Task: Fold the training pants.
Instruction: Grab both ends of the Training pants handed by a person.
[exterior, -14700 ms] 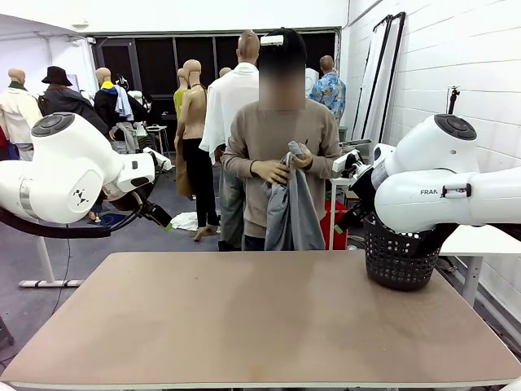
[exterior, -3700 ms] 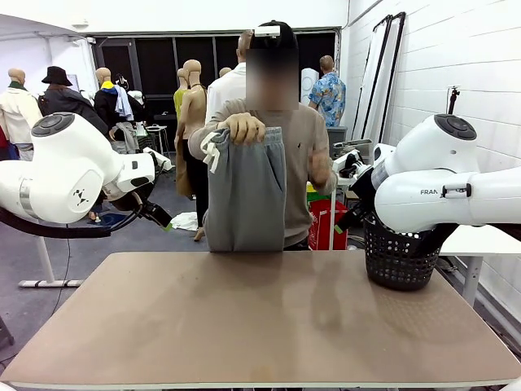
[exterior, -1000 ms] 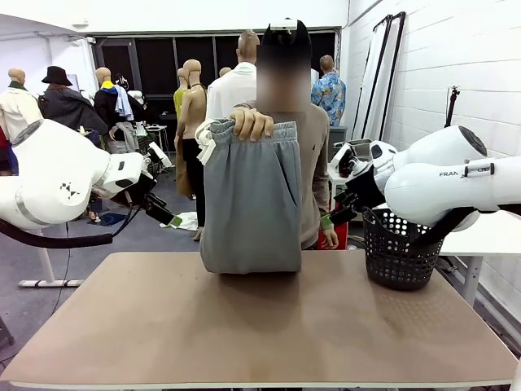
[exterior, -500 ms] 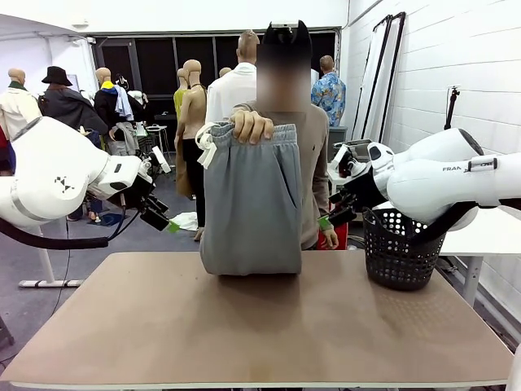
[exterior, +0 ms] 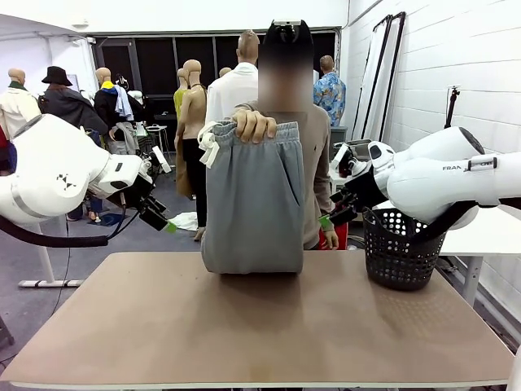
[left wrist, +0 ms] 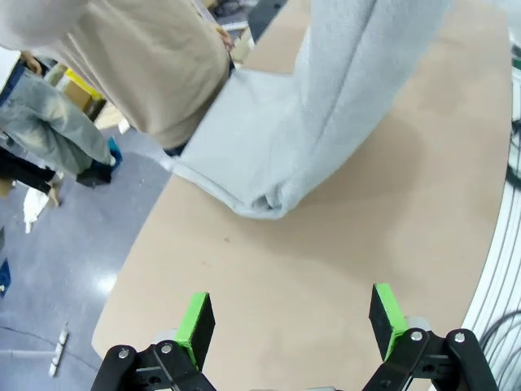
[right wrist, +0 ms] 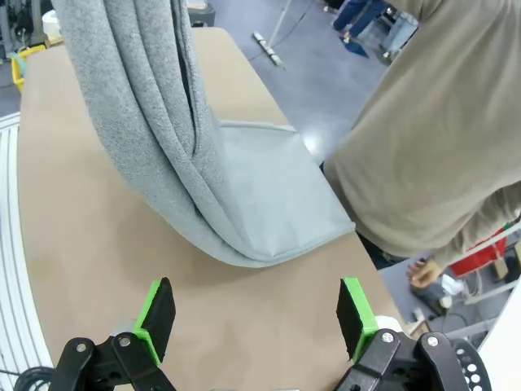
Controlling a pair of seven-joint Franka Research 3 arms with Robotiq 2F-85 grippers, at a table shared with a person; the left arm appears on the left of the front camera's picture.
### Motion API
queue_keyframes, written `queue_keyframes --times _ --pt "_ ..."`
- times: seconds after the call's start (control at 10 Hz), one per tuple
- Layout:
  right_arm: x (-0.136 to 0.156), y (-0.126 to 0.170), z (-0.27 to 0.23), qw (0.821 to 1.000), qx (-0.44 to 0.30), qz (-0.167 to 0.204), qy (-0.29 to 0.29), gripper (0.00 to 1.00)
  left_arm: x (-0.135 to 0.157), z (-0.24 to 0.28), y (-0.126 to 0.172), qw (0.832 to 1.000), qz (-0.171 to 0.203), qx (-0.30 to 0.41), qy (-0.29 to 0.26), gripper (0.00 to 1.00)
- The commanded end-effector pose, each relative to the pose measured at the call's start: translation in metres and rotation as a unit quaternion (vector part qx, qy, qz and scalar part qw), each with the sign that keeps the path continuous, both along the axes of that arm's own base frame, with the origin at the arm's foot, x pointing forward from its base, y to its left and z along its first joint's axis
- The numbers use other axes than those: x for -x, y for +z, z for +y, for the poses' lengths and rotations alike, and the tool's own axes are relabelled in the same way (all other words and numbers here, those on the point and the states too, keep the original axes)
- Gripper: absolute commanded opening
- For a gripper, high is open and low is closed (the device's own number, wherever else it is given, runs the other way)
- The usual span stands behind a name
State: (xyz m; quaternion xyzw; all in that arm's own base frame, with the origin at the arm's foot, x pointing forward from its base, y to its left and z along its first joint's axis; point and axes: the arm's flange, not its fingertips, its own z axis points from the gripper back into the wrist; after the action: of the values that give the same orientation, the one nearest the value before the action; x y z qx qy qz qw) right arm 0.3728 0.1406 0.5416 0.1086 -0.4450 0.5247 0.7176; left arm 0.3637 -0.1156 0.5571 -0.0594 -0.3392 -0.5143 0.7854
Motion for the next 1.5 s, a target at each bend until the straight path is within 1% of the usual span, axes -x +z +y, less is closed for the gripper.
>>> queue_keyframes --times 0.0,0.2,0.3,0.4,0.6,0.7,0.8,0.9,1.0,1.1,1.2,1.4 --pt "-0.016 0.003 0.001 0.999 0.011 -0.014 0.03 1.0 -0.009 0.0 0.021 0.996 0.012 -0.07 -0.052 1.0" --pt "-0.033 -0.007 -0.005 0.996 -0.018 -0.048 0.079 1.0 -0.022 0.006 0.021 0.99 -0.002 -0.065 -0.127 1.0" --pt "-0.04 -0.014 -0.006 0.99 -0.044 -0.066 0.113 1.0 -0.029 0.01 0.021 0.987 -0.016 -0.056 -0.152 1.0" --pt "-0.048 -0.021 -0.007 0.985 -0.064 -0.079 0.137 1.0 -0.036 0.014 0.018 0.983 -0.021 -0.034 -0.182 1.0" --pt "-0.064 -0.032 -0.006 0.98 -0.096 -0.085 0.15 1.0 -0.047 0.02 0.013 0.976 -0.031 -0.012 -0.213 1.0" --pt "-0.062 -0.033 -0.005 0.978 -0.117 -0.09 0.15 1.0 -0.045 0.017 0.01 0.973 -0.036 0.005 -0.228 1.0" --pt "-0.068 -0.036 -0.003 0.975 -0.131 -0.09 0.157 1.0 -0.05 0.016 0.005 0.968 -0.045 0.028 -0.247 1.0" --pt "-0.072 -0.038 0.0 0.973 -0.139 -0.086 0.161 1.0 -0.053 0.015 0.002 0.969 -0.053 0.041 -0.238 1.0" --pt "-0.07 -0.038 -0.002 0.974 -0.138 -0.078 0.16 1.0 -0.054 0.011 0.0 0.978 -0.067 0.045 -0.193 1.0" --pt "-0.063 -0.034 -0.008 0.98 -0.127 -0.065 0.139 1.0 -0.042 0.013 0.004 0.972 -0.051 0.023 -0.229 1.0" --pt "-0.064 -0.038 -0.007 0.975 -0.134 -0.073 0.159 1.0 -0.042 0.013 0.004 0.972 -0.051 0.023 -0.229 1.0" --pt "-0.064 -0.038 -0.007 0.975 -0.134 -0.073 0.159 1.0 -0.042 0.013 0.004 0.972 -0.051 0.023 -0.229 1.0"
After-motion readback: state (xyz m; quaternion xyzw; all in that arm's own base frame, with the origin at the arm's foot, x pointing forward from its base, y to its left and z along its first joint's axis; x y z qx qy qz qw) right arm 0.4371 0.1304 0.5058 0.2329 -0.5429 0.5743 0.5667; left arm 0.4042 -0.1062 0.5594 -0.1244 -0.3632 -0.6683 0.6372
